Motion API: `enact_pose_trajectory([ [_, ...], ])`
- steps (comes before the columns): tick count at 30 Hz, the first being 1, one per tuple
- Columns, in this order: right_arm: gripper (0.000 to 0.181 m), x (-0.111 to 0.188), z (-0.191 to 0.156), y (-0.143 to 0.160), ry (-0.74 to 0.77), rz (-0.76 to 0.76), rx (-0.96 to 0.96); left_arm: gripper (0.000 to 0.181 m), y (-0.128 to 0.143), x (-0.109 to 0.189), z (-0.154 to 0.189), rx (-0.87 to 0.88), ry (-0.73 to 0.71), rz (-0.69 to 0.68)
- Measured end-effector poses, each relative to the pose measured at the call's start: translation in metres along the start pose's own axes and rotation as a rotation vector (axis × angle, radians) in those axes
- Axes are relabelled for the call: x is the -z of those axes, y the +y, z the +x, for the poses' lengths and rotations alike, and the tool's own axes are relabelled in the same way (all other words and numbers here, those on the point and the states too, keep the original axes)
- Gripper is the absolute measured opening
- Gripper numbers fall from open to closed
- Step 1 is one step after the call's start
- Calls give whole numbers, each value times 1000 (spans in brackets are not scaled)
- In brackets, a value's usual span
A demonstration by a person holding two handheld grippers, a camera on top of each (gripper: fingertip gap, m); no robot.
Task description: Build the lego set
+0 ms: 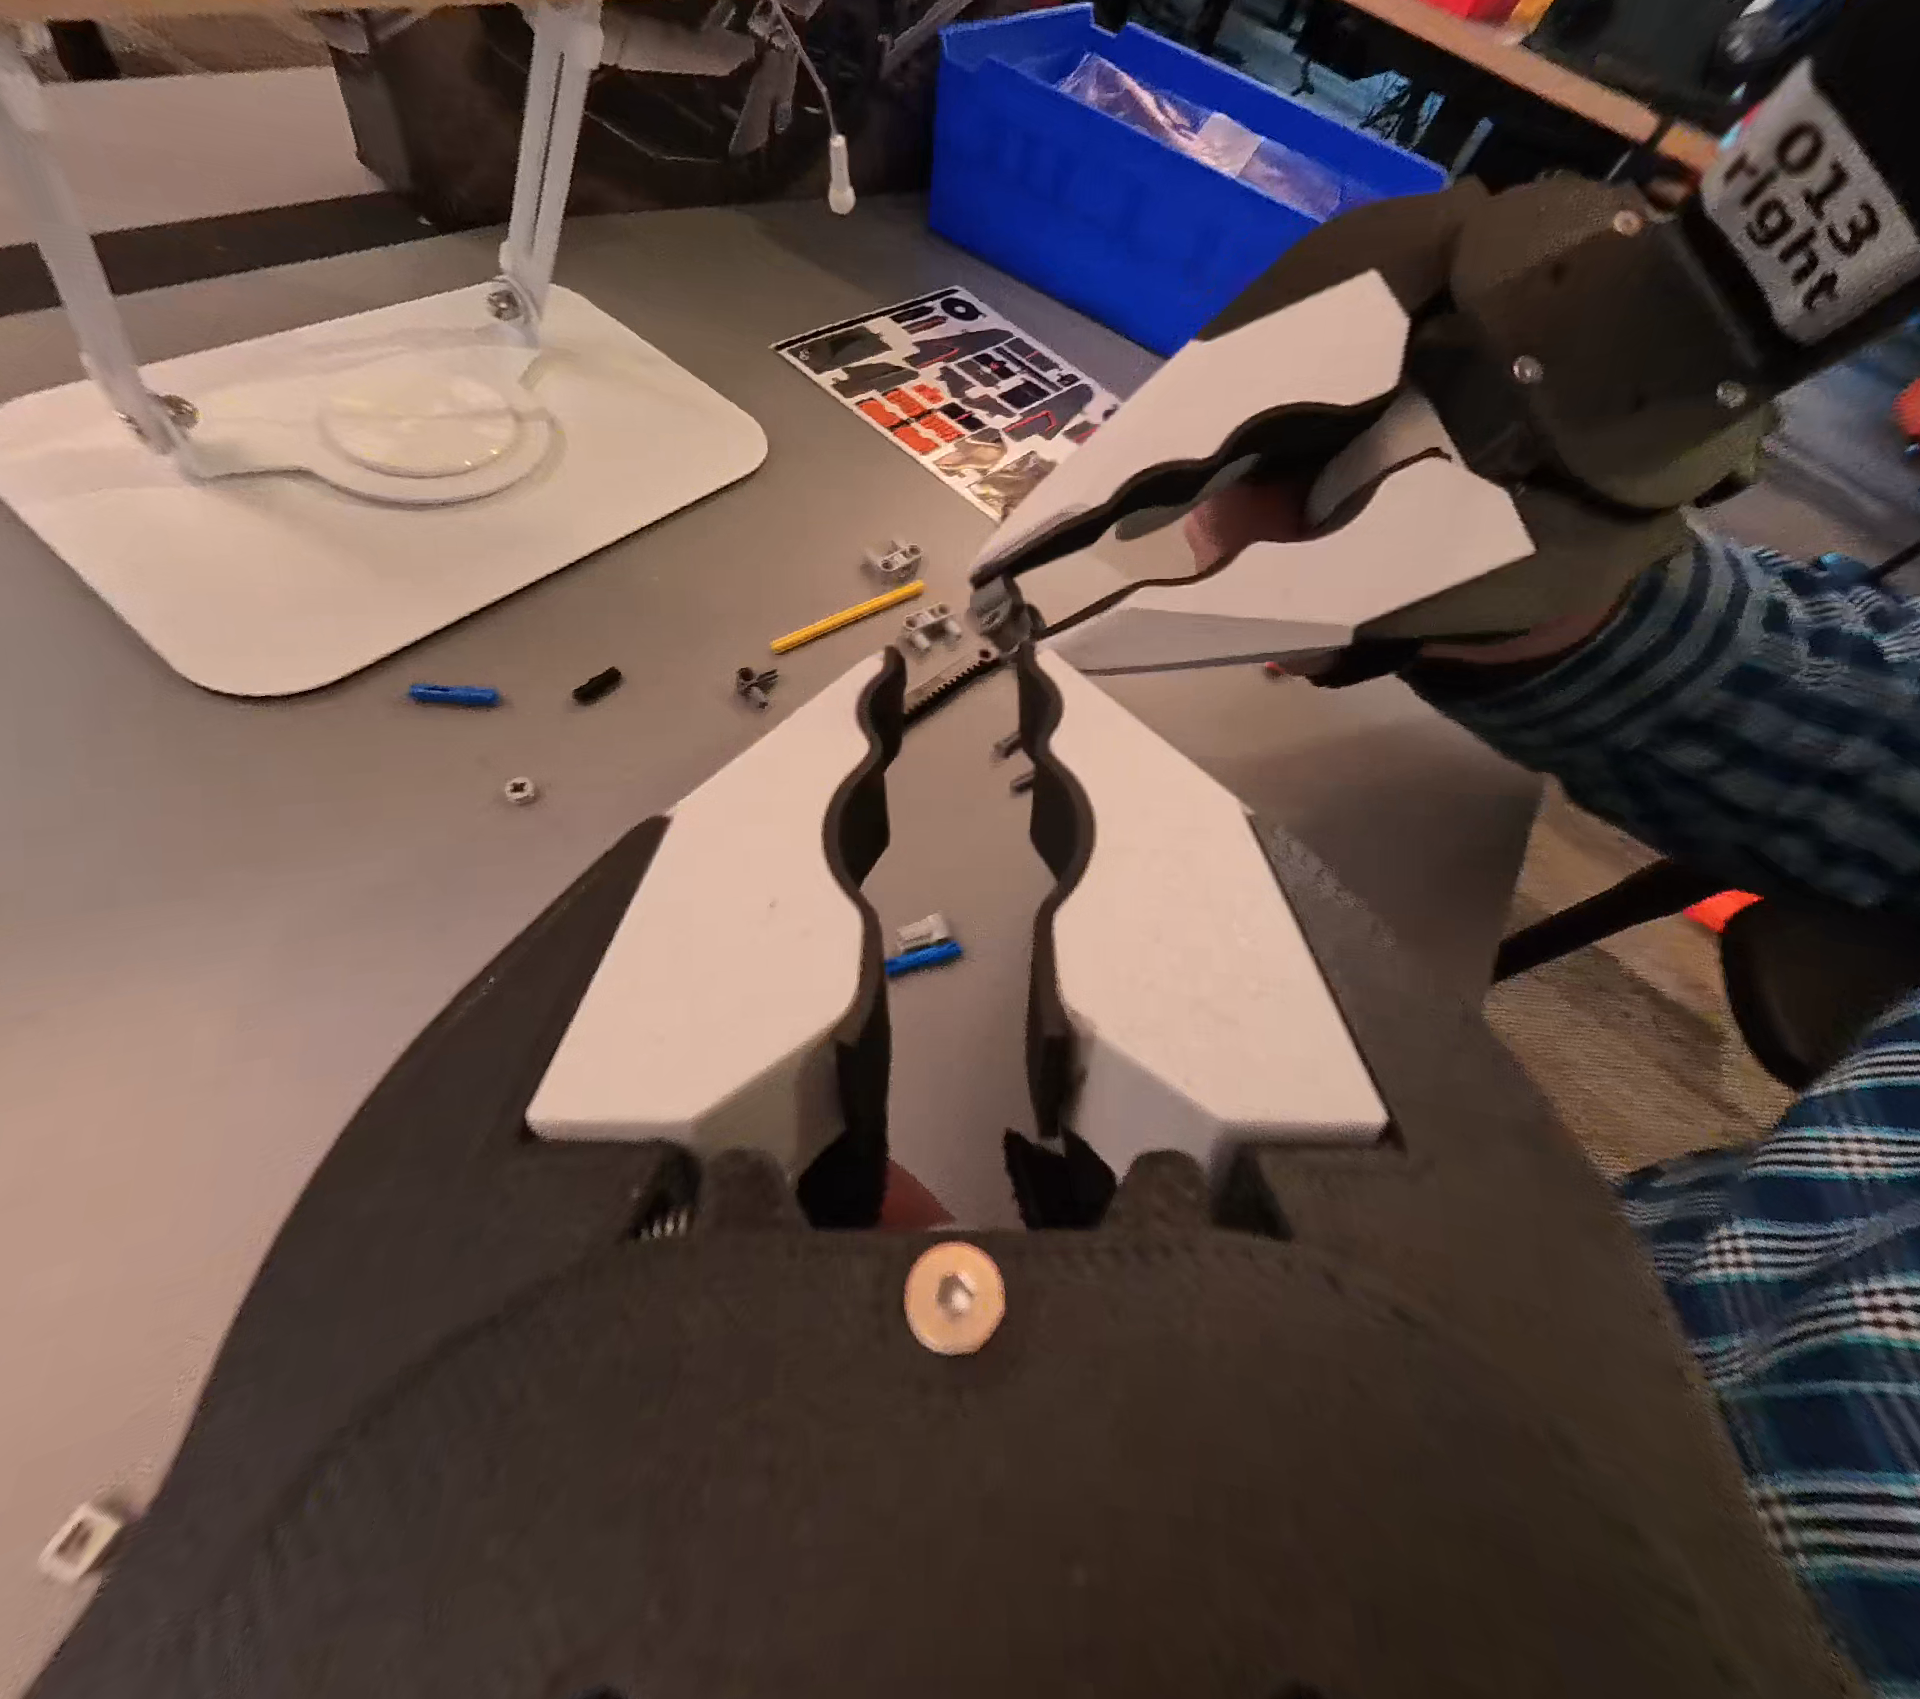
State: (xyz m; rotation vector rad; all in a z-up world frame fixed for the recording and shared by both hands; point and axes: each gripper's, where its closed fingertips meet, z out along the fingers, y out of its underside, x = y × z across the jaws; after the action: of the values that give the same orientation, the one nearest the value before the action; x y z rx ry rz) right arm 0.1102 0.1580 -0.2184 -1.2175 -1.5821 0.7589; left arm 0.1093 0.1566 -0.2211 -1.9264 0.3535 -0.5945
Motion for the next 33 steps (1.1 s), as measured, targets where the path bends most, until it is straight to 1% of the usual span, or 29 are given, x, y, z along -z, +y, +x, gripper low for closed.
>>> enact_pose_trajectory([
  [6,11,2,-3,-3,32,11,121,20,-2,3,14,174,192,38],
  [8,11,1,-9,-5,33,5,178,16,-3,4,14,207,213,52],
  [11,11,-2,-16,-7,51,-2,261,7,3,4,17,211,237,33],
  [14,11,-4,-19,-9,75,7,315,6,5,8,17,221,254,27],
  [22,12,-12,-19,-18,107,33,348,5,1,17,7,209,216,70],
  [24,13,-13,-18,-20,105,37,339,5,-1,20,4,209,196,83],
  [26,23,-13,-17,-21,109,41,331,5,-3,23,0,205,175,94],
  [30,23,-10,-16,-23,118,54,323,5,-4,31,-6,181,137,95],
  [33,23,-7,-12,-20,115,47,277,6,-1,36,-9,161,117,85],
])
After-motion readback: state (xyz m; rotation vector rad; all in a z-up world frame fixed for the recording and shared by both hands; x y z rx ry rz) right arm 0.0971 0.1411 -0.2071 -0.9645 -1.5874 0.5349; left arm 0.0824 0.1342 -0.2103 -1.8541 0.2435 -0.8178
